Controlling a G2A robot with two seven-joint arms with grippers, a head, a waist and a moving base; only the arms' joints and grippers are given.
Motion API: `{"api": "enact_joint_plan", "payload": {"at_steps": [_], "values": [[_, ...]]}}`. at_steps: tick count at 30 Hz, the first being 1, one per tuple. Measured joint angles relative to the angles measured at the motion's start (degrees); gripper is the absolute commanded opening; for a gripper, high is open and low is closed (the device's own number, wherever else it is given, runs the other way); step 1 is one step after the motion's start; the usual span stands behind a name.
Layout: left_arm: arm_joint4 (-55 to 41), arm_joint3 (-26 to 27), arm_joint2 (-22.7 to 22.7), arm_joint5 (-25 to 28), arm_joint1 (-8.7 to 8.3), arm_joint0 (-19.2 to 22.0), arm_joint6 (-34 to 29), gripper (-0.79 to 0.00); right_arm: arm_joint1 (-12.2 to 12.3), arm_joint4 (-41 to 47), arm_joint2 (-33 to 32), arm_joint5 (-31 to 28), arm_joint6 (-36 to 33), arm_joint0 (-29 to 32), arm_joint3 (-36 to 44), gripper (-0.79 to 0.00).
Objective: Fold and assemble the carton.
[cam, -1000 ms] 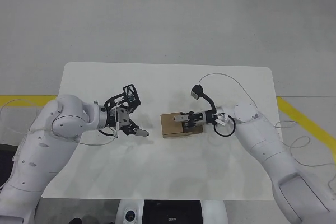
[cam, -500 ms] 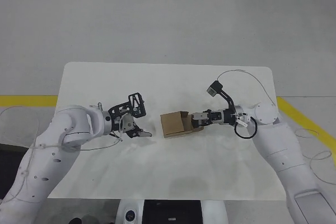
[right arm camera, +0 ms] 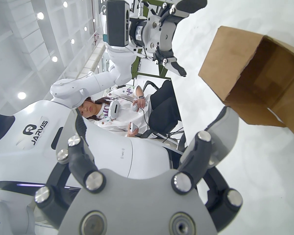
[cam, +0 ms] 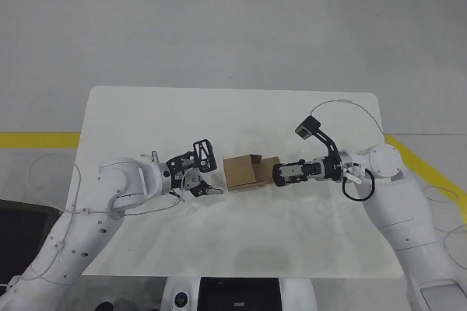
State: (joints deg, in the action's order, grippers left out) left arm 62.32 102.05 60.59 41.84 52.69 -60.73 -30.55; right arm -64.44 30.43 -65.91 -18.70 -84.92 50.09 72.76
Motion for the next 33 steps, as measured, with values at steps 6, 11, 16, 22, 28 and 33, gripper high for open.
{"api": "enact_joint_plan", "payload": {"at_steps": [6,11,16,22,28,33], "values": [[-0.9,-1.2,-1.3,1.3,0.27,1.0,-1.8,0.000,0.0,0.0,0.0,0.0,0.1,0.0,0.0,0.000],[-0.9,-1.2,-1.3,1.2,0.26,1.0,-1.8,0.000,0.0,0.0,0.0,0.0,0.1,0.0,0.0,0.000],[-0.9,-1.2,-1.3,1.2,0.26,1.0,-1.8,0.000,0.0,0.0,0.0,0.0,0.1,0.0,0.0,0.000],[3.6,-1.6,-0.7,-2.1,0.38,0.3,2.5,0.000,0.0,0.0,0.0,0.0,0.1,0.0,0.0,0.000],[13.5,-9.9,-2.6,-0.9,1.08,1.3,20.4,0.000,0.2,-0.9,-0.2,1.1,1.5,1.3,1.5,0.000],[17.5,-15.8,-5.2,2.5,1.88,3.6,32.3,0.000,1.1,-1.2,-1.8,3.4,0.0,4.0,3.6,0.000]]}}
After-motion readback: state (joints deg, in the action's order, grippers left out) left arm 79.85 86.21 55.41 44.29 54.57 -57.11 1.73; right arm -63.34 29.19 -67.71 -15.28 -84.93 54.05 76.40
